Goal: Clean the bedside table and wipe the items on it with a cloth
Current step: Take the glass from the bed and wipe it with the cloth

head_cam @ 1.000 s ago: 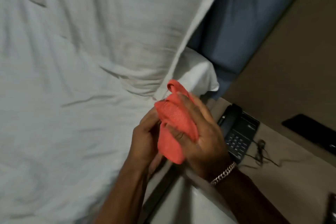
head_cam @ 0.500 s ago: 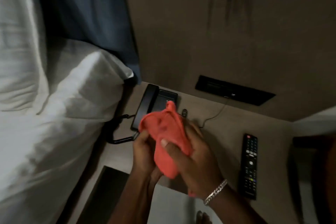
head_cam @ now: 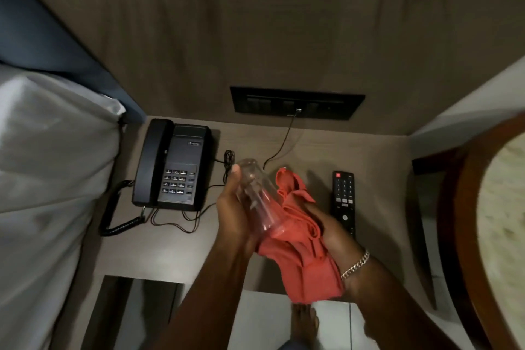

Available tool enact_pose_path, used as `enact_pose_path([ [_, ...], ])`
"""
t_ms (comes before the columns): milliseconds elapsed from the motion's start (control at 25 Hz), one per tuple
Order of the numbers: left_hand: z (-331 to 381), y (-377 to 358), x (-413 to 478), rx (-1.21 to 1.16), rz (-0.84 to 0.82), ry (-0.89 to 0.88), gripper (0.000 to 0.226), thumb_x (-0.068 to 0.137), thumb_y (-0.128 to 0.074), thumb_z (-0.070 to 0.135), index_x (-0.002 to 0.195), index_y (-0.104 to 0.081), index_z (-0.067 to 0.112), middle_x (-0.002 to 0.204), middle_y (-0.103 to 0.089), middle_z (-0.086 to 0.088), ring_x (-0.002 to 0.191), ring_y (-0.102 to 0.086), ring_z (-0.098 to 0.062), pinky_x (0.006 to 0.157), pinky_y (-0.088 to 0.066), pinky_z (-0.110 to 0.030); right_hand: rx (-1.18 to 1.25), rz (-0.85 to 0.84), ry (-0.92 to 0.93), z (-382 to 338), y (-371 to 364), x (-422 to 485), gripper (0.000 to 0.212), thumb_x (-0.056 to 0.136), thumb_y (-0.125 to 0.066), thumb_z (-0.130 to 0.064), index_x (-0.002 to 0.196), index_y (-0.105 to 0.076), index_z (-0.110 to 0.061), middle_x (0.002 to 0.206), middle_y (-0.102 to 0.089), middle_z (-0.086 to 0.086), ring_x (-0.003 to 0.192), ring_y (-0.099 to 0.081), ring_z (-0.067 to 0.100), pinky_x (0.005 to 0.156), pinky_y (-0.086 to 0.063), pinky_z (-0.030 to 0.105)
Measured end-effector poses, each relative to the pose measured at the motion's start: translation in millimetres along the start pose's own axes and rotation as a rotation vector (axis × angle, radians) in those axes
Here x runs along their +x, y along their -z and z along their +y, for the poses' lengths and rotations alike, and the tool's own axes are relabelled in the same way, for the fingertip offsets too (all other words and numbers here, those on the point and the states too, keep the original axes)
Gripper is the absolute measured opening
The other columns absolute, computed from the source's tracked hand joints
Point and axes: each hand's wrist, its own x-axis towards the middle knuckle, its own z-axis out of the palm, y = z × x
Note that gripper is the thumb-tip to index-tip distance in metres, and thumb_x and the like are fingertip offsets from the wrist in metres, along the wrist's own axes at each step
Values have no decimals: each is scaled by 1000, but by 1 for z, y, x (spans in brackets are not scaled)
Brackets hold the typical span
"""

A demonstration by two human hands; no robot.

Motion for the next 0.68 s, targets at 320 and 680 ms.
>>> enact_pose_path([
  [320, -16, 14, 17, 614, 169, -323, 47, 78, -73, 1, 119, -51, 1, 112, -60, -11, 90, -60, -10, 67, -49, -10, 104, 5, 63, 0, 47, -9, 74, 35, -95, -13, 103, -72, 2, 114, -67, 30, 92, -71, 41, 71, -61, 46],
  [680, -37, 16, -5, 1008, 166, -584, 61, 68, -78, 9, 121, -49, 15, 118, -50, -5, 110, -53, -23, 96, -47, -39, -766, 443, 533, 0, 22, -29, 29, 80, -73, -17, 97, -65, -39, 101, -72, -7, 99, -67, 15, 86, -53, 29],
])
